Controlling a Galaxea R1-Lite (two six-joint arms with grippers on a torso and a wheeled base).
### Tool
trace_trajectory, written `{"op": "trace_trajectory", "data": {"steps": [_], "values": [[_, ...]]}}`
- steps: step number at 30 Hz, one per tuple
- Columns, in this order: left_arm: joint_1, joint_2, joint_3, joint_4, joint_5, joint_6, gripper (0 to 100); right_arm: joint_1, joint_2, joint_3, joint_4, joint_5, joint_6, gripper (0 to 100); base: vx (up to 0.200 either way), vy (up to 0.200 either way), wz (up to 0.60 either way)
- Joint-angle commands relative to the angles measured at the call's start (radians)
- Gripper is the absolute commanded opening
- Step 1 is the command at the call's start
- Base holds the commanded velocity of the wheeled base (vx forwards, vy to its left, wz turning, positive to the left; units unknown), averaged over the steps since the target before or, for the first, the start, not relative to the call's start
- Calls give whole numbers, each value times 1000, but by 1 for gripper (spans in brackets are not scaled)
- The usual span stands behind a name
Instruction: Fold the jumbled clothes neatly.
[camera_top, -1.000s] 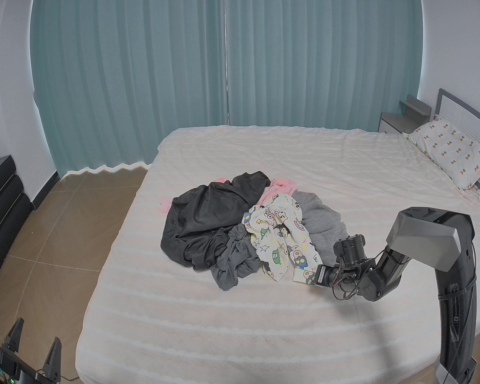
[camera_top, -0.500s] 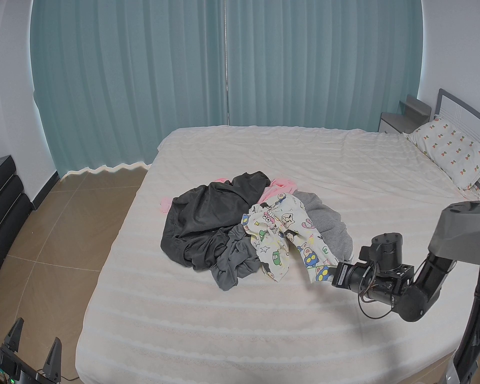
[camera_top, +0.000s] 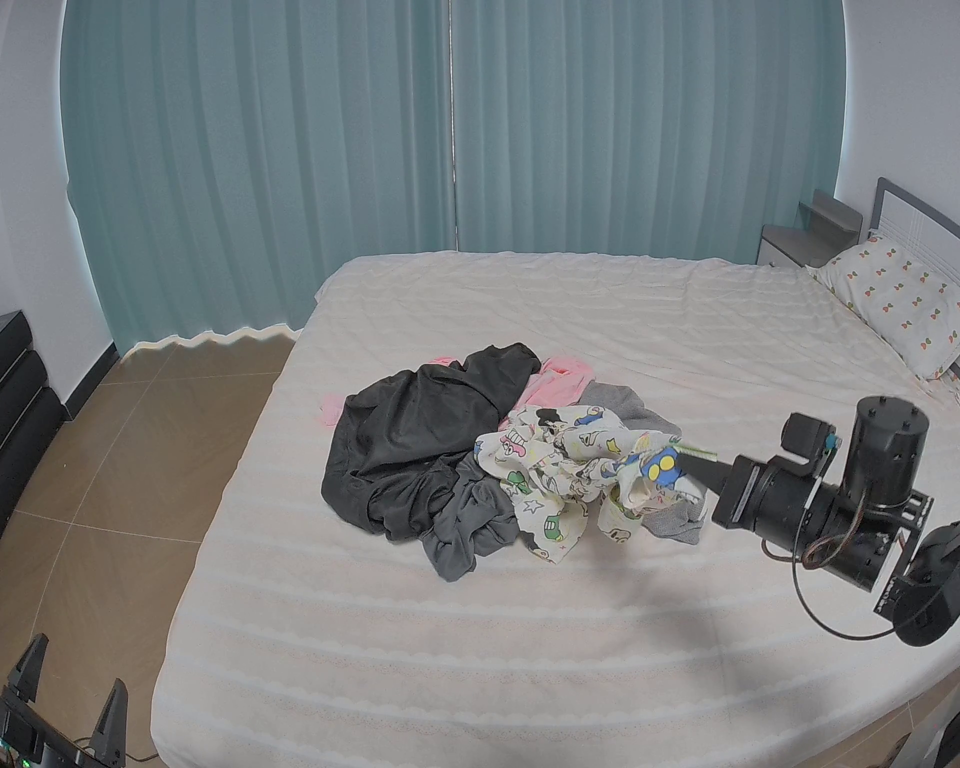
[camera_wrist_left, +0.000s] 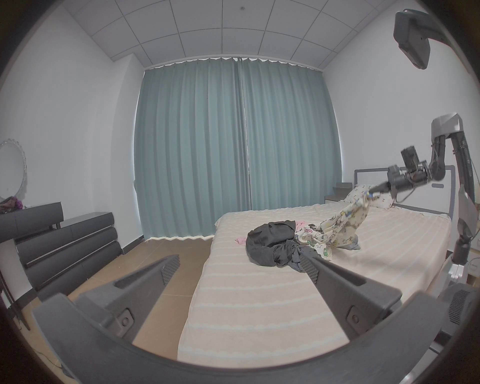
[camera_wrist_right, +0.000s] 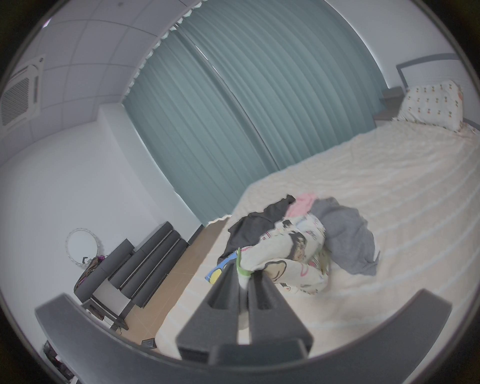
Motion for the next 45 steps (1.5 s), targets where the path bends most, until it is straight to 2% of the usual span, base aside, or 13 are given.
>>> {"op": "trace_trajectory", "data": {"steps": [1,5,6,14,17,22,24,25,33,34,35,36,45], "values": [[-1,-2,-43,-22,-69,13,100,84,-237,-317,274,0,-21,0,0,0,0],[-8,246,-469,-25,-163,-283,100,85,-228,-412,287,3,-22,0,0,0,0],[-8,266,-484,-24,-169,-291,100,85,-225,-419,287,3,-22,0,0,0,0],[-76,596,-495,-19,-620,-268,100,125,-147,-541,267,-3,-21,0,0,0,0],[-116,696,-500,-22,-668,-266,100,151,-136,-603,265,-7,-19,0,0,0,0],[-289,857,-492,-27,-617,-268,100,193,-109,-676,271,-11,-21,0,0,0,0],[-289,857,-492,-27,-617,-268,100,193,-109,-676,271,-11,-21,0,0,0,0],[-407,946,-497,-39,-556,-266,100,217,-49,-736,265,-42,-19,0,0,0,0],[-587,1094,-495,-202,-373,-301,100,245,20,-813,265,-80,-18,0,0,0,0],[-672,1125,-501,-258,-313,-358,100,246,37,-833,265,-94,-18,0,0,0,0],[-672,1125,-501,-258,-313,-358,100,246,37,-833,265,-94,-18,0,0,0,0],[-751,1163,-504,-312,-232,-403,100,248,49,-848,265,-112,-15,0,0,0,0],[-841,1363,-501,-535,59,-441,100,269,19,-814,265,-120,-12,0,0,0,0]]}}
